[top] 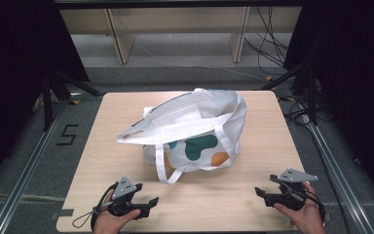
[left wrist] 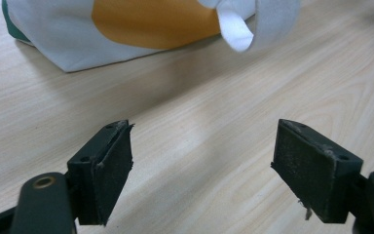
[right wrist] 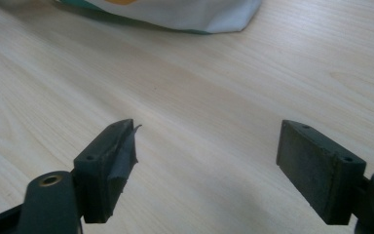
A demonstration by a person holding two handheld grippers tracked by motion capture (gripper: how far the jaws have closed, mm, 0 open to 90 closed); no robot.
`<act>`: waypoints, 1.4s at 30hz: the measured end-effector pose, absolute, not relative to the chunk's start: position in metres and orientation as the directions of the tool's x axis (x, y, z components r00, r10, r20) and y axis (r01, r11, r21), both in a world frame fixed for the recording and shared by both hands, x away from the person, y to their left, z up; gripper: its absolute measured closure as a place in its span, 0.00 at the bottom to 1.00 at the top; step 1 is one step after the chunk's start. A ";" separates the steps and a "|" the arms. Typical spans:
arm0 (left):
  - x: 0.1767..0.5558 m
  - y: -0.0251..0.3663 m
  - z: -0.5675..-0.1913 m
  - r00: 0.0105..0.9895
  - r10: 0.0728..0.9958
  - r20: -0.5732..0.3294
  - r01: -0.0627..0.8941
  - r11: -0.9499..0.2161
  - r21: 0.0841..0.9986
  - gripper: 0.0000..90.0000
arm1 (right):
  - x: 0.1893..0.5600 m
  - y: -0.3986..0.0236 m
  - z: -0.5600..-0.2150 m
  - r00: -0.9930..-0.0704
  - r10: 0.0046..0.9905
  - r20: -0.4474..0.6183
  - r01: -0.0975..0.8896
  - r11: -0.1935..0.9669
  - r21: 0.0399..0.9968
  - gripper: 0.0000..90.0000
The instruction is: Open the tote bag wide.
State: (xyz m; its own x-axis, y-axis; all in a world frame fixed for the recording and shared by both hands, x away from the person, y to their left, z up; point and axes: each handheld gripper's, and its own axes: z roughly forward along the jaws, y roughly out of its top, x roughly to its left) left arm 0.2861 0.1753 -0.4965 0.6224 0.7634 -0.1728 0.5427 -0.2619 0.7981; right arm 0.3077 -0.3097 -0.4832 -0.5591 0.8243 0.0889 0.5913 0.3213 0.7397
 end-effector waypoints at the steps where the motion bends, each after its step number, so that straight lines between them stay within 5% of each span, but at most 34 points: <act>1: 0.286 0.176 -0.496 0.630 0.757 -0.170 0.540 -0.271 0.797 0.23 | 0.307 -0.309 -0.483 -0.547 0.832 0.098 0.603 0.309 0.735 0.24; 9: 0.288 0.179 -0.496 0.605 0.777 -0.173 0.552 -0.253 0.794 0.23 | 0.308 -0.308 -0.475 -0.593 0.797 0.114 0.542 0.291 0.788 0.21; 11: 0.289 0.182 -0.495 0.622 0.765 -0.166 0.552 -0.279 0.786 0.25 | 0.309 -0.307 -0.471 -0.606 0.789 0.102 0.525 0.300 0.797 0.25; 12: 0.288 0.181 -0.493 0.610 0.748 -0.261 0.581 -0.198 0.790 0.29 | 0.311 -0.307 -0.468 -0.613 0.784 0.093 0.508 0.302 0.807 0.27; 14: 0.287 0.182 -0.489 0.628 0.742 -0.234 0.555 -0.216 0.803 0.31 | 0.312 -0.303 -0.462 -0.616 0.782 0.101 0.520 0.306 0.797 0.33; 17: 0.289 0.184 -0.486 0.645 0.728 -0.230 0.547 -0.230 0.805 0.52 | 0.317 -0.302 -0.456 -0.636 0.768 0.081 0.496 0.325 0.805 0.40; 18: 0.289 0.184 -0.485 0.642 0.728 -0.240 0.551 -0.220 0.805 0.52 | 0.317 -0.300 -0.453 -0.633 0.769 0.092 0.511 0.326 0.796 0.45; 20: 0.291 0.186 -0.479 0.676 0.710 -0.195 0.508 -0.258 0.821 0.75 | 0.325 -0.297 -0.441 -0.646 0.758 0.083 0.486 0.325 0.812 0.59; 26: 0.301 0.195 -0.464 0.666 0.727 -0.168 0.489 -0.255 0.834 0.98 | 0.345 -0.290 -0.410 -0.697 0.716 0.035 0.412 0.360 0.837 0.90; 30: 0.318 0.201 -0.443 0.660 0.736 -0.150 0.485 -0.265 0.834 0.99 | 0.355 -0.279 -0.387 -0.723 0.691 0.024 0.397 0.387 0.832 1.00; 42: 0.375 0.184 -0.359 0.655 0.752 -0.072 0.414 -0.277 0.867 0.98 | 0.390 -0.229 -0.298 -0.787 0.609 -0.103 0.216 0.429 0.877 1.00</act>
